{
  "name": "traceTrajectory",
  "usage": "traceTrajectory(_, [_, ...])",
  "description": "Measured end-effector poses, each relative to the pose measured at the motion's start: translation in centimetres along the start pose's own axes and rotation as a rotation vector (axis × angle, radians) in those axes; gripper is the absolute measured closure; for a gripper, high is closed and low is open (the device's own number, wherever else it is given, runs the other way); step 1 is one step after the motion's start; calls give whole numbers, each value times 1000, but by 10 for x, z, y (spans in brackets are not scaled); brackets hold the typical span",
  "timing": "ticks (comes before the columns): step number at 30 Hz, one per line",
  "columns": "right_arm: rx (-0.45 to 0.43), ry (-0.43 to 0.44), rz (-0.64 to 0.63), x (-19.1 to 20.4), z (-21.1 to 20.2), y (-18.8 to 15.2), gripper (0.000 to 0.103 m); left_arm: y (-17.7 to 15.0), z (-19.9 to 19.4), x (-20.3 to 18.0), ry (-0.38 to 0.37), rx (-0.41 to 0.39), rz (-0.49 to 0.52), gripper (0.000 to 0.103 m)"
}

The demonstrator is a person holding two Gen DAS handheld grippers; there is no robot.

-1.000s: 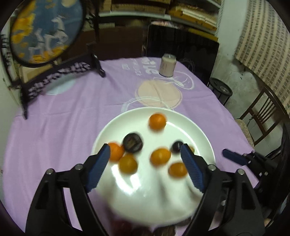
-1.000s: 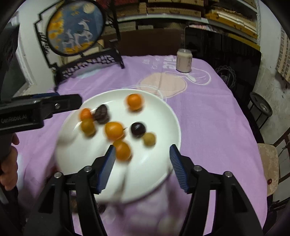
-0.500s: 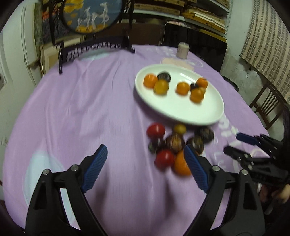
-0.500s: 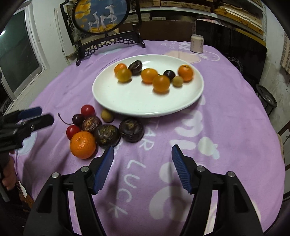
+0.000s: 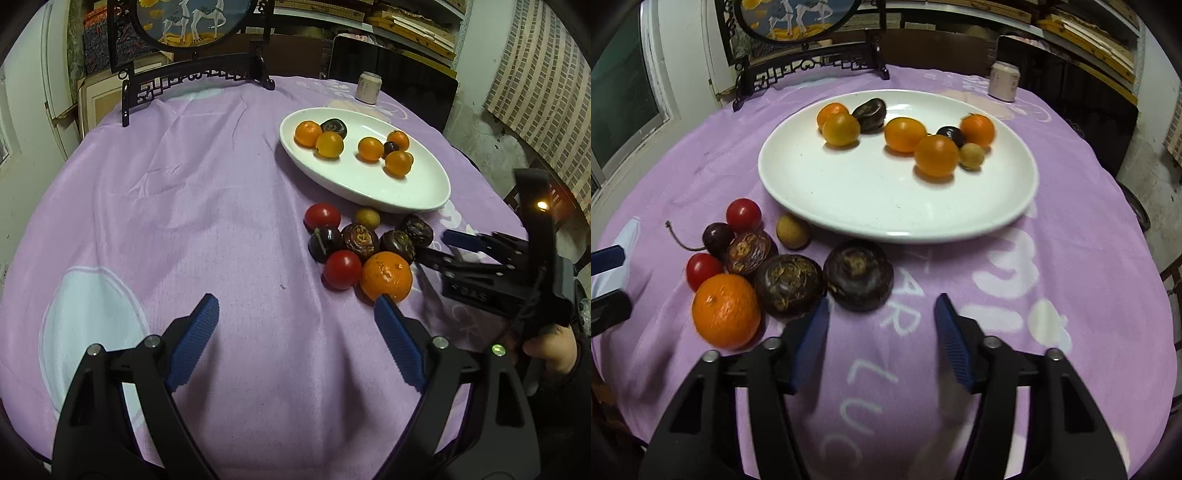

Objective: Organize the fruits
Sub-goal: 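Grasp a tangerine with the left tool while the right tool grasps a dark plum, then place the tangerine on the plate with the left tool while the right tool places the dark plum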

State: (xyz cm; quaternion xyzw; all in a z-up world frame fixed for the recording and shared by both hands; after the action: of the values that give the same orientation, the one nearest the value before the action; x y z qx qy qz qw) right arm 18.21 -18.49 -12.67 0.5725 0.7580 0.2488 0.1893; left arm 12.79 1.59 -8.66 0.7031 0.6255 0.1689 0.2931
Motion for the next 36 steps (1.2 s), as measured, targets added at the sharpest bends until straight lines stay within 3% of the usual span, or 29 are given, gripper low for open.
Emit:
traceTrajectory(4, [6, 31, -27, 8, 5, 9, 51, 0, -1, -3, 0, 2, 2, 15])
traceTrajectory(6, [6, 51, -51, 15, 6, 12, 63, 0, 0, -7, 0, 4, 10, 15])
traceTrajectory(7, [8, 36, -61, 16, 6, 12, 64, -1, 1, -11, 0, 7, 15, 15])
traceTrajectory(12, [26, 58, 9, 4, -8, 1, 64, -1, 3, -25, -1, 19, 41, 15])
traceTrajectory(25, [-42, 50, 142, -55, -60, -42, 64, 3, 41, -81, 21, 83, 129, 16])
traceTrajectory(31, [-57, 69, 156, -59, -66, -42, 64, 10, 54, -81, 107, 71, 135, 25])
traceTrajectory(36, [-62, 83, 153, -53, -70, -43, 64, 14, 53, -83, 152, 34, 173, 48])
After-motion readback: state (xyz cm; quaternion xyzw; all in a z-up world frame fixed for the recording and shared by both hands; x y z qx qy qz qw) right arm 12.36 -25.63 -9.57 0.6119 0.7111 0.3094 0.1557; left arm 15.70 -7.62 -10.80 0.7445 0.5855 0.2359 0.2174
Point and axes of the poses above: each gripper's, at about its wrist camera, not at the fingertips, and z roughly the way its jaws point, x to its left, y to its top, the point moved 6 cm from there along z, roughly the way its jaws point, and after that the axes turned 1 degree about -y, right-handed, at the moved point
